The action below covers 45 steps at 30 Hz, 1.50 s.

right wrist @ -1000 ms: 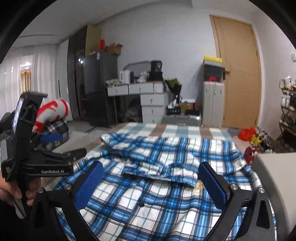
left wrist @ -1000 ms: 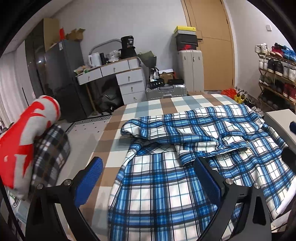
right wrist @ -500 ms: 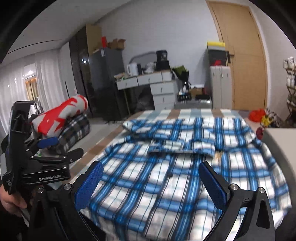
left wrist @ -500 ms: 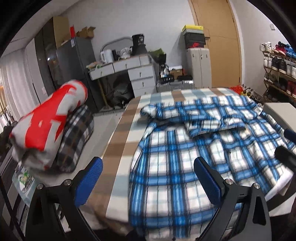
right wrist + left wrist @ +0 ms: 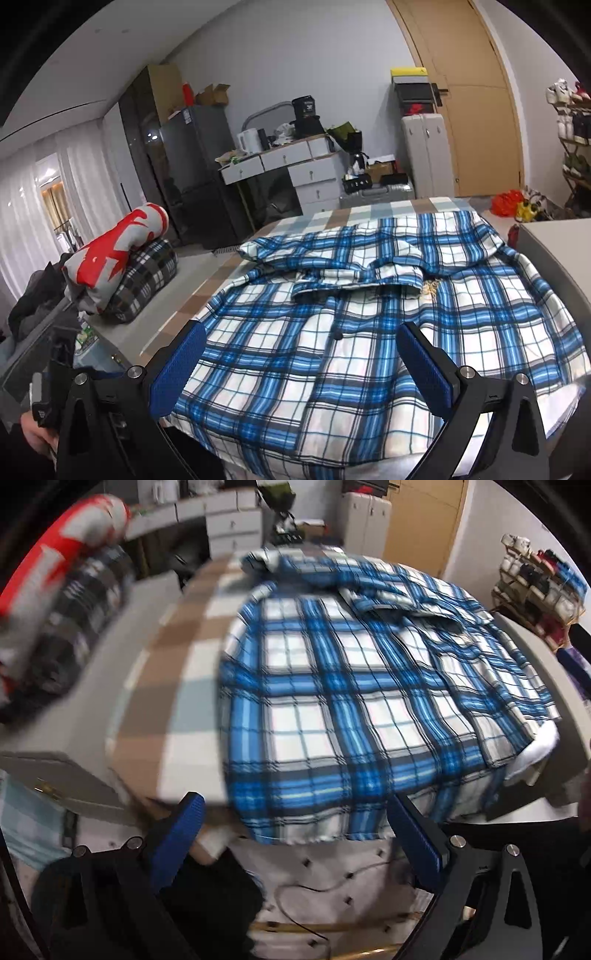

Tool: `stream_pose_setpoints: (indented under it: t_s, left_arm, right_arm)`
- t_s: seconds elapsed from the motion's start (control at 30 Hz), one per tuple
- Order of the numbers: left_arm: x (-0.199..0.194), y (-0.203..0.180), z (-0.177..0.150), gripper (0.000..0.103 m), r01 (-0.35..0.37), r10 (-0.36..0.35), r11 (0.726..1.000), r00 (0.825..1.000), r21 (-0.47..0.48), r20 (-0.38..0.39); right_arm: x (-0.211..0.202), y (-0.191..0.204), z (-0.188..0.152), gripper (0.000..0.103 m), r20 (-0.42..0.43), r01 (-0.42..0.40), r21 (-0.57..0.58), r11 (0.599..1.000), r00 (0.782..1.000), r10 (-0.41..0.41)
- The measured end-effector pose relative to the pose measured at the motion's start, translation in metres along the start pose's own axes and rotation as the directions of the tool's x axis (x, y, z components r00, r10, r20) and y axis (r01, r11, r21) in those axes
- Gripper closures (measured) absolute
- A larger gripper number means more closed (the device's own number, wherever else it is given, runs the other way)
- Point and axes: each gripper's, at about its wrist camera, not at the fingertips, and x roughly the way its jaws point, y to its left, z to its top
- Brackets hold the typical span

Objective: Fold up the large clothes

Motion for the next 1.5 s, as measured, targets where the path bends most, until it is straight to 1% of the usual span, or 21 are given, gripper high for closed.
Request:
stream_pose_setpoints:
  t_s: [0.1,0.2,0.23,0.3,0.47,0.6,0.67,0.73,0.77,0.9,0.97,1.03,1.07,1.1,1.2,1.27,1.33,1.37,1.4,1.43,1.5]
  left_arm:
    - [0.014,0.002,0.000,0.006,0.050,-0.050,0.999,0.998,-0.019,-0.031]
    - [0.014,0.002,0.002,0.006,0.181,-0.181,0.983,0.983,-0.002,-0.030]
    - [0.015,0.002,0.006,0.006,0.186,-0.186,0.982,0.982,0.011,-0.042]
    - [0.021,0.007,0.012,0.006,0.139,-0.137,0.990,0.987,0.008,-0.077]
    - [0.027,0.020,0.023,0.006,0.218,-0.223,0.975,0.966,-0.052,-0.132]
    - [0.025,0.026,0.021,0.006,0.278,-0.289,0.956,0.949,-0.096,-0.126]
    - [0.029,0.034,0.017,0.006,0.322,-0.347,0.932,0.927,-0.167,-0.146]
    - [0.037,0.044,0.006,0.006,0.369,-0.419,0.890,0.893,-0.267,-0.163]
    - [0.040,0.047,0.001,0.006,0.368,-0.427,0.881,0.889,-0.297,-0.165]
    - [0.044,0.051,-0.006,0.006,0.303,-0.376,0.883,0.914,-0.357,-0.155]
    - [0.040,0.051,-0.002,0.006,0.327,-0.388,0.871,0.916,-0.366,-0.105]
    - [0.046,0.049,0.000,0.006,0.309,-0.369,0.876,0.924,-0.369,-0.103]
    - [0.052,0.049,0.000,0.006,0.303,-0.369,0.874,0.923,-0.380,-0.113]
    - [0.057,0.050,-0.002,0.006,0.303,-0.377,0.867,0.918,-0.395,-0.124]
    - [0.065,0.050,-0.004,0.006,0.356,-0.442,0.831,0.889,-0.428,-0.117]
    - [0.058,0.047,-0.004,0.008,0.397,-0.469,0.823,0.878,-0.406,-0.091]
    - [0.042,0.045,-0.003,0.017,0.432,-0.478,0.823,0.877,-0.369,-0.039]
    - [0.037,0.045,-0.001,0.017,0.476,-0.515,0.804,0.857,-0.357,-0.019]
    - [0.030,0.043,0.000,0.017,0.537,-0.570,0.771,0.822,-0.343,0.005]
    - [0.025,0.042,0.001,0.017,0.561,-0.588,0.759,0.809,-0.331,0.022]
    - [0.014,0.036,0.008,0.017,0.588,-0.601,0.762,0.798,-0.272,0.042]
  right_arm:
    - [0.000,-0.004,-0.001,0.000,-0.004,-0.009,0.000,1.000,1.000,0.009]
    - [-0.003,-0.010,-0.002,0.000,-0.004,0.000,-0.011,1.000,1.000,0.000]
    - [-0.006,-0.014,-0.002,0.000,0.000,-0.002,-0.001,1.000,1.000,0.002]
    - [-0.009,-0.021,-0.002,0.000,0.005,-0.017,0.034,0.999,1.000,0.017]
    - [-0.012,-0.037,0.003,0.000,0.015,-0.066,0.140,0.988,0.998,0.064]
    - [-0.013,-0.041,0.004,0.000,0.009,-0.110,0.180,0.977,0.994,0.110]
    - [-0.014,-0.039,0.004,0.000,0.012,-0.107,0.166,0.980,0.994,0.107]
    - [-0.017,-0.038,0.004,0.000,0.021,-0.105,0.158,0.982,0.994,0.103]
    - [-0.018,-0.039,0.004,0.000,0.026,-0.109,0.163,0.981,0.994,0.106]
    - [-0.018,-0.043,0.004,0.000,0.027,-0.124,0.196,0.973,0.992,0.121]
    - [-0.018,-0.044,0.004,0.000,0.024,-0.126,0.200,0.972,0.992,0.123]
    - [-0.017,-0.043,0.003,0.000,0.015,-0.131,0.196,0.972,0.991,0.130]
    - [-0.016,-0.042,0.003,0.000,0.012,-0.127,0.190,0.974,0.992,0.127]
    - [-0.016,-0.041,0.002,0.000,0.009,-0.124,0.185,0.975,0.992,0.124]
    - [-0.015,-0.037,0.001,0.000,0.002,-0.122,0.168,0.978,0.992,0.124]
    - [-0.016,-0.036,0.001,0.000,0.003,-0.125,0.165,0.978,0.992,0.126]
    - [-0.015,-0.036,0.001,0.000,0.004,-0.128,0.165,0.978,0.992,0.129]
    - [-0.015,-0.036,0.001,0.000,0.003,-0.128,0.165,0.978,0.992,0.129]
    - [-0.015,-0.036,0.001,0.000,0.003,-0.128,0.166,0.978,0.992,0.129]
    - [-0.015,-0.036,0.001,0.000,0.002,-0.130,0.169,0.977,0.991,0.131]
    - [-0.014,-0.035,0.001,0.000,0.000,-0.132,0.169,0.977,0.991,0.134]
